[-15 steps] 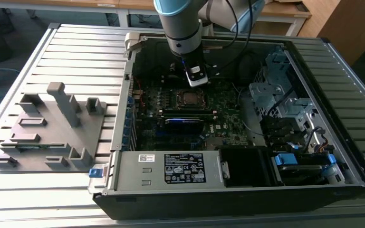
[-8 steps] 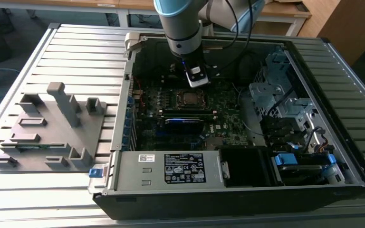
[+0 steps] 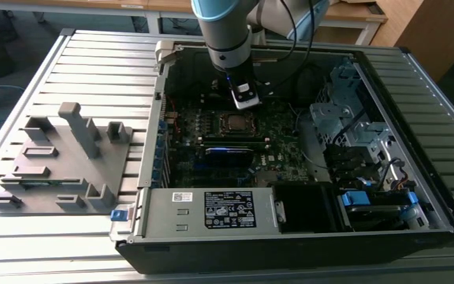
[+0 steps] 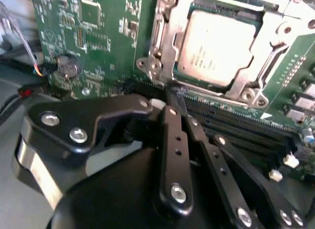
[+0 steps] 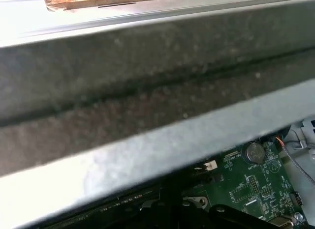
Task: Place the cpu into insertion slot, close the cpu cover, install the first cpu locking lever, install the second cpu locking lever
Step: 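Install the first cpu locking lever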
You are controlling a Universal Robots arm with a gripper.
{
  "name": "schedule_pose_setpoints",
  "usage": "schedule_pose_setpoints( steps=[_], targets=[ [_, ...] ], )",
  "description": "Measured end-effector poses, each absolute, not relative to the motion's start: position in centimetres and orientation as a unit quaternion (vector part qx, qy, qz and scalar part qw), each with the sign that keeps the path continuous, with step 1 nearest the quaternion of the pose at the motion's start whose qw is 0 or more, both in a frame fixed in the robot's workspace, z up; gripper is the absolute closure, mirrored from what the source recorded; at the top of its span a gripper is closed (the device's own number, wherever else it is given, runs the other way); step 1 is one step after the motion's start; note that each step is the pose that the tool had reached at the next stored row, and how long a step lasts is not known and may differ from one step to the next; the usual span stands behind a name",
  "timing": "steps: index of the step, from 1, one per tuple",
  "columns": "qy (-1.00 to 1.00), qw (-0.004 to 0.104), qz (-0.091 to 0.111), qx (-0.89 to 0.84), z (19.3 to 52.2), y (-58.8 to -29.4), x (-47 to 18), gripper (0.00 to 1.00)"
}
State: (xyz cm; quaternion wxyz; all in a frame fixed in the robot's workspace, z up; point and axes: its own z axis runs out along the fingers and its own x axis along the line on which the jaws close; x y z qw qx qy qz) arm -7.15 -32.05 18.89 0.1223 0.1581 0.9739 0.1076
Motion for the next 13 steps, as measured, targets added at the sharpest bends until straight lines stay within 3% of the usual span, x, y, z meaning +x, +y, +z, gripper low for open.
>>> schedule_pose_setpoints(
  steps=[13],
  targets=[
    [0.974, 0.122, 0.108, 0.158, 19.36, -32.12, -6.97, 0.9]
  ],
)
